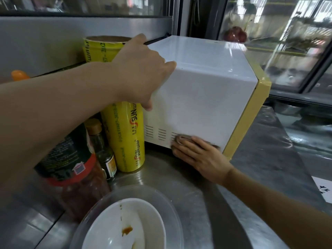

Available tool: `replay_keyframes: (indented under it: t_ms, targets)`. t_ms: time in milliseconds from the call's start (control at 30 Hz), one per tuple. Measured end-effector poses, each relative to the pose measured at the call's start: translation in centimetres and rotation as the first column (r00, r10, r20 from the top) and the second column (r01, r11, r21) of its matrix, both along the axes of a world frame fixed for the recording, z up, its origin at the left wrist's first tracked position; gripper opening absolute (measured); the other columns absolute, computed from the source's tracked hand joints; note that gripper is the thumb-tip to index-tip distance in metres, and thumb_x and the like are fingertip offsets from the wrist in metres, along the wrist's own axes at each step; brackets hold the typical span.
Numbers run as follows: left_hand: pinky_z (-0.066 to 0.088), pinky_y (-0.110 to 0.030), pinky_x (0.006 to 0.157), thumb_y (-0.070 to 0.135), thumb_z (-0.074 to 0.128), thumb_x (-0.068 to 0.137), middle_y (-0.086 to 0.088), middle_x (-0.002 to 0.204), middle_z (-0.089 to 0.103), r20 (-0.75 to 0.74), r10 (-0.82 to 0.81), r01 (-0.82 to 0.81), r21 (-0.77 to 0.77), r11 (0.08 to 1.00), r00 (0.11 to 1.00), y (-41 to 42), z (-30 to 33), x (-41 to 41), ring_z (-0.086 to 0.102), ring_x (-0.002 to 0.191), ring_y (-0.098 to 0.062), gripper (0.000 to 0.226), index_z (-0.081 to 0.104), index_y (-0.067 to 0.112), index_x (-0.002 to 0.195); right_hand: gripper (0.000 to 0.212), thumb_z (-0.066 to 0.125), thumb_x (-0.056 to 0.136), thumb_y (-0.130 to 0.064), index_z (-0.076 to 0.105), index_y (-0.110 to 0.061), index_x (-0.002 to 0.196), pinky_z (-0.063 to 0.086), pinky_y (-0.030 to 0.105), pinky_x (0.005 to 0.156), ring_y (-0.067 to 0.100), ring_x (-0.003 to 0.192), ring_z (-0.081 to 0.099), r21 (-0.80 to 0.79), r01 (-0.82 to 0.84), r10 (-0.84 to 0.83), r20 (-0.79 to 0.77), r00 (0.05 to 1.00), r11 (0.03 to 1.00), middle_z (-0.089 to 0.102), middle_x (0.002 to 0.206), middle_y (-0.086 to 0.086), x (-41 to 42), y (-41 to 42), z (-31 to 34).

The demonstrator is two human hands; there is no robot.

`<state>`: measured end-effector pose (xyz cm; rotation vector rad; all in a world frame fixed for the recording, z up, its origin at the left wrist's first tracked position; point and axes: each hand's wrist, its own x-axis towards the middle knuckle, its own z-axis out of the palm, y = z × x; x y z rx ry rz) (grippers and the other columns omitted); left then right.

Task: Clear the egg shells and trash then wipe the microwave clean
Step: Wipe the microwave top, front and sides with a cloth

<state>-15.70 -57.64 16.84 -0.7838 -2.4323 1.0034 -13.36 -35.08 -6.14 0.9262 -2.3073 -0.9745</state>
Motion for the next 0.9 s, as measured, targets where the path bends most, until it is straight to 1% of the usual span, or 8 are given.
replay_keyframes:
  t_ms: [67,167,233,333,467,633,767,900]
  targets:
    - [0.027,-0.043,0.105,0.071,0.066,0.061,0.002,0.126,0.057,-0.003,-0.009,0.009,0.015,1.000,1.000,0.0,0.0,0.0,0.060,0.107,-0.023,0.103,0.025,0.018,0.140,0.062,0.033,0.086,-0.011,0.023,-0.013,0.148,-0.003,0.041,0.118,0.022,0.143,0.019,0.026,0.009,-0.009,0.007,1.000,1.000,0.022,0.155,0.005,2.0,3.3,0.3]
    - [0.026,-0.041,0.103,0.070,0.064,0.063,0.004,0.125,0.058,-0.027,-0.015,0.015,0.018,1.000,1.000,0.0,-0.2,-0.3,0.060,0.105,-0.023,0.107,0.016,0.019,0.144,0.065,0.039,0.084,-0.006,0.026,-0.012,0.147,0.003,0.041,0.117,0.025,0.142,0.021,0.019,0.014,-0.014,-0.007,1.000,1.000,0.023,0.155,0.008,3.6,5.6,1.0]
    - [0.027,-0.041,0.102,0.069,0.064,0.064,0.004,0.124,0.058,-0.031,-0.014,0.015,0.011,1.000,0.999,0.0,-0.2,-0.5,0.060,0.105,-0.023,0.107,0.015,0.019,0.144,0.060,0.032,0.086,-0.008,0.030,-0.012,0.146,0.002,0.041,0.117,0.023,0.141,0.023,0.007,-0.012,0.012,-0.016,1.000,1.000,0.028,0.153,0.007,2.9,4.4,1.0]
    - [0.026,-0.043,0.103,0.069,0.064,0.064,0.003,0.126,0.057,-0.037,-0.016,0.016,-0.002,1.000,0.999,-0.1,-0.3,-0.6,0.059,0.107,-0.023,0.107,0.016,0.018,0.144,0.063,0.047,0.084,-0.014,0.033,-0.014,0.145,-0.003,0.041,0.117,0.022,0.141,0.023,0.045,-0.015,0.016,-0.028,0.999,0.999,0.031,0.152,0.006,0.4,0.8,-0.1]
    - [0.025,-0.044,0.102,0.068,0.065,0.064,0.002,0.132,0.054,0.007,-0.003,0.003,0.028,1.000,1.000,0.1,-0.2,-0.2,0.059,0.110,-0.023,0.098,0.025,0.019,0.139,0.058,0.027,0.088,-0.015,0.029,-0.013,0.145,-0.001,0.041,0.115,0.023,0.141,0.026,0.019,-0.052,0.052,-0.023,0.998,0.998,0.030,0.153,0.005,-0.7,-0.7,-0.2]
    - [0.022,-0.046,0.107,0.065,0.066,0.067,0.002,0.138,0.049,0.048,0.045,-0.045,-0.015,0.999,0.998,0.3,0.5,0.3,0.056,0.116,-0.023,0.100,0.018,0.020,0.143,0.062,0.031,0.088,-0.014,0.018,-0.014,0.149,-0.001,0.042,0.117,0.023,0.143,0.016,0.032,0.005,-0.006,0.031,1.000,0.999,0.020,0.156,0.006,2.8,5.2,0.5]
    - [0.026,-0.046,0.103,0.068,0.063,0.067,0.005,0.140,0.045,0.077,0.063,-0.060,-0.040,0.997,0.995,0.7,1.3,0.7,0.052,0.119,-0.020,0.102,0.013,0.024,0.144,0.075,0.051,0.083,-0.018,0.017,-0.014,0.150,-0.002,0.042,0.118,0.024,0.145,0.011,0.035,0.021,-0.021,-0.002,1.000,0.999,0.017,0.157,0.004,4.1,7.4,3.0]
    - [0.024,-0.047,0.106,0.078,0.057,0.062,0.008,0.149,0.031,0.056,0.092,-0.087,-0.088,0.992,0.994,-0.5,2.6,0.8,0.033,0.135,-0.017,0.110,0.001,0.031,0.145,0.061,0.028,0.089,-0.016,0.016,-0.014,0.149,0.001,0.041,0.118,0.024,0.144,0.012,-0.128,0.021,-0.039,-0.137,0.990,0.992,0.015,0.156,0.000,3.6,7.0,8.3]
